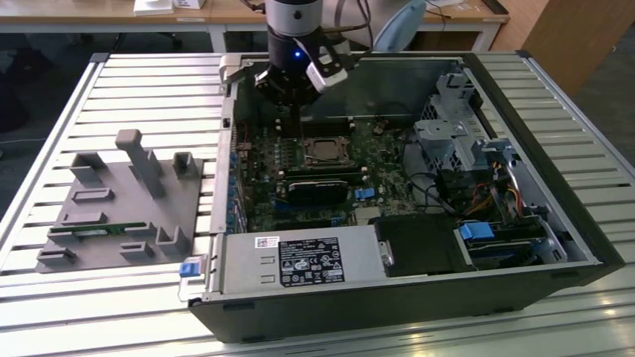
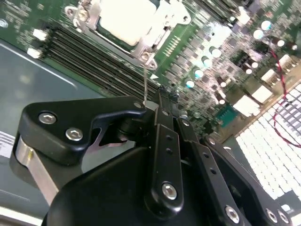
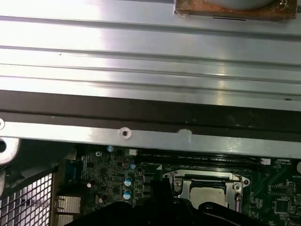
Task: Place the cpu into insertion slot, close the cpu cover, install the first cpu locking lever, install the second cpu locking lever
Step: 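Install the first cpu locking lever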
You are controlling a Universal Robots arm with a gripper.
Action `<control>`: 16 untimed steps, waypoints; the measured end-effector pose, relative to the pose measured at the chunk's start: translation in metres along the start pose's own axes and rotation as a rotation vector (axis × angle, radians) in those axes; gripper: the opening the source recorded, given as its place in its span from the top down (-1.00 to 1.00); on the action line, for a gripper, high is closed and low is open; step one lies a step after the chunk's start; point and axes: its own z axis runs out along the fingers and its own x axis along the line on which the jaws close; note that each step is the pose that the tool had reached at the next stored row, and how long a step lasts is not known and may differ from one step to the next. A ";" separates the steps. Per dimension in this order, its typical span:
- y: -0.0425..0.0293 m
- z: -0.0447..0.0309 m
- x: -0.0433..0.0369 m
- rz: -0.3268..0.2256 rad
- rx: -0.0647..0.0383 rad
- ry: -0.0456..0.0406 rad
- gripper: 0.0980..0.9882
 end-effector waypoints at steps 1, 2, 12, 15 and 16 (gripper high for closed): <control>0.0000 0.0002 -0.0032 0.000 0.000 0.0002 0.95; -0.0001 0.0005 -0.0070 0.000 0.000 0.0005 0.95; -0.0005 0.0039 -0.0297 0.000 -0.015 0.0033 0.95; -0.0005 0.0058 -0.0298 0.000 -0.029 0.0022 0.95; -0.0005 0.0064 -0.0298 0.000 -0.029 0.0023 0.95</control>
